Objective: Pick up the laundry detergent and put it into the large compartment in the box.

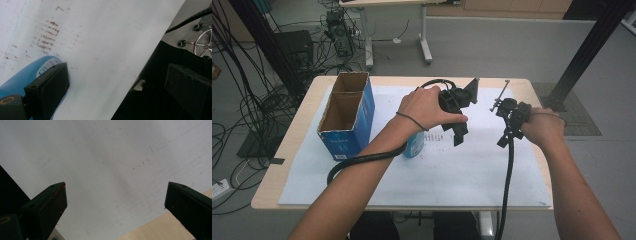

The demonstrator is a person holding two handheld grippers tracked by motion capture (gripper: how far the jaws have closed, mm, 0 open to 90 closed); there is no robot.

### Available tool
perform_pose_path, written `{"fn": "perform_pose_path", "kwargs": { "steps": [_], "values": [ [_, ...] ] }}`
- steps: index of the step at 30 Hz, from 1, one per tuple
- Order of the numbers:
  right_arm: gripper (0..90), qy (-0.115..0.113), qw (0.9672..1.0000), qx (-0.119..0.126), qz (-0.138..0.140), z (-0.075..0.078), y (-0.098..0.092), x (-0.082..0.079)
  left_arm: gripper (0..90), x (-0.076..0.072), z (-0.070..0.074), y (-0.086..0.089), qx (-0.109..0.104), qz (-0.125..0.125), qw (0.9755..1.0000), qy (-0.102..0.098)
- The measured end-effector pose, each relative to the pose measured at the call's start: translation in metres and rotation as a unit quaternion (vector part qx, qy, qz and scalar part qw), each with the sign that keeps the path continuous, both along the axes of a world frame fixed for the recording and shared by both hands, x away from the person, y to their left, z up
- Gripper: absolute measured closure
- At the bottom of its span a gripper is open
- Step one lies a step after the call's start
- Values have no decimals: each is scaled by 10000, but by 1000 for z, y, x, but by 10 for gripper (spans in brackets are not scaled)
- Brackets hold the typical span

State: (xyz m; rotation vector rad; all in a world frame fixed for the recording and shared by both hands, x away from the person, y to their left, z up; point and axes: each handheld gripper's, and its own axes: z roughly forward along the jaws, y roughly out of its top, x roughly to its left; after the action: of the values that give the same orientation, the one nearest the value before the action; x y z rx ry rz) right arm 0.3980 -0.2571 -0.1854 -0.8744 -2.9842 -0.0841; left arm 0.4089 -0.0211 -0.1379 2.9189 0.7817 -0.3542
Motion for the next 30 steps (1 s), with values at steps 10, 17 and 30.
{"fn": "perform_pose_path", "kwargs": {
  "steps": [10,17,30],
  "values": [
    [39,-15,10000,2,-8,0,0,-1,62,1,-1,0,-17,20,10000,22],
    [40,-11,10000,-17,-20,-1,-1,-1,63,3,-1,2,-67,27,10000,39],
    [38,8,10000,-6,-10,-4,-2,0,63,4,-1,1,-62,52,9999,120]
  ]
}}
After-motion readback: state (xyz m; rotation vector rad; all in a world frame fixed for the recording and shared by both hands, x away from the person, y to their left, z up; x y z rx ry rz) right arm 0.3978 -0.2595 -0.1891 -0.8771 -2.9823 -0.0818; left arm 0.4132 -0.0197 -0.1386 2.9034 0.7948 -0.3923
